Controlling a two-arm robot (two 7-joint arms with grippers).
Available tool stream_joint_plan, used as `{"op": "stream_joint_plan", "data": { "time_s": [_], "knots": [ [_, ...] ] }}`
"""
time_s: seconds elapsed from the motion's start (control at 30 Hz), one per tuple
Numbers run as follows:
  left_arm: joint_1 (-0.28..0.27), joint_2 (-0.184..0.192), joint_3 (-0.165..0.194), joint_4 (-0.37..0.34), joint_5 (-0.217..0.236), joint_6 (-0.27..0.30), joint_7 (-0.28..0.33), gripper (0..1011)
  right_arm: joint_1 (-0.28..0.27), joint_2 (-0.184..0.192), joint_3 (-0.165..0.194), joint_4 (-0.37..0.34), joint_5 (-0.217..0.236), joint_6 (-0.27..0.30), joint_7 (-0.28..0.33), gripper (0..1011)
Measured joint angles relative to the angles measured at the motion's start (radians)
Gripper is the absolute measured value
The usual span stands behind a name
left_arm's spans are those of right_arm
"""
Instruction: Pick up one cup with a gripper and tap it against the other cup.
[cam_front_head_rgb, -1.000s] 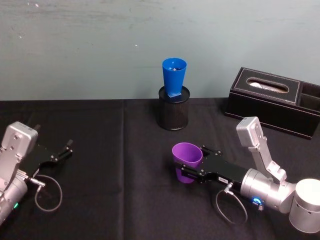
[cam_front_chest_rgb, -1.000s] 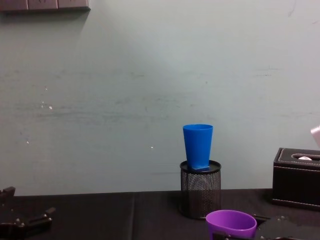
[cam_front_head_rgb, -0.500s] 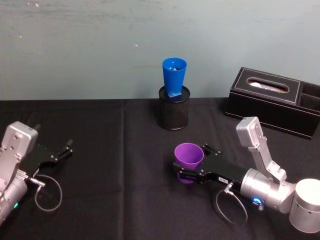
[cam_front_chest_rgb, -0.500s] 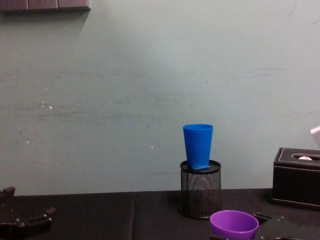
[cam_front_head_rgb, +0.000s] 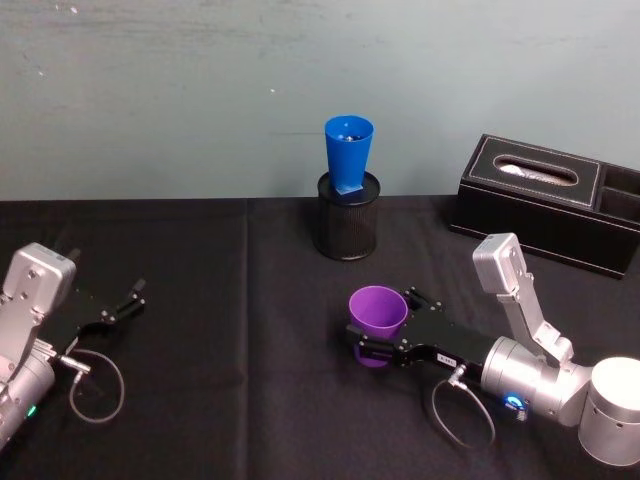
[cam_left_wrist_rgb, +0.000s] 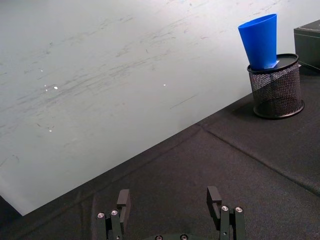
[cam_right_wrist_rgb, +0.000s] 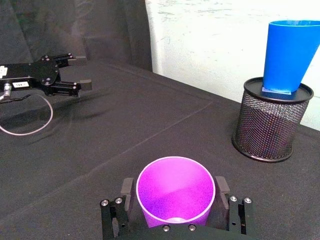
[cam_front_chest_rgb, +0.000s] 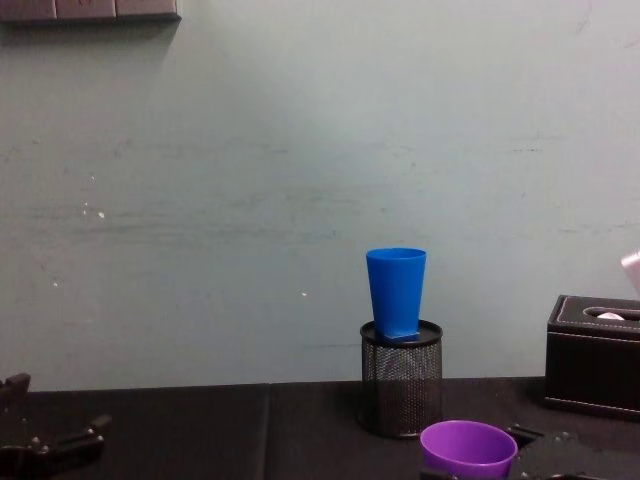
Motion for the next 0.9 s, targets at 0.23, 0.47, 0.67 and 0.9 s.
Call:
{"op": "stream_joint_plan", "data": {
  "time_s": [0.23,0.47,0.67,0.9],
  "knots": [
    [0.000,0.000,0.000,0.000,0.000,0.000,0.000,1000,0.000,0.000,0.000,0.000,0.000,0.000,0.000,1003],
    [0.000,0.000,0.000,0.000,0.000,0.000,0.000,1000,-0.003,0.001,0.005,-0.007,0.006,-0.007,0.002,1002],
    [0.000,0.000,0.000,0.000,0.000,0.000,0.000,1000,-0.017,0.007,0.030,-0.038,0.042,-0.034,0.025,1003],
    [0.000,0.000,0.000,0.000,0.000,0.000,0.000,1000,-0.060,0.009,0.087,-0.106,0.086,-0.095,-0.008,1003]
  ]
}}
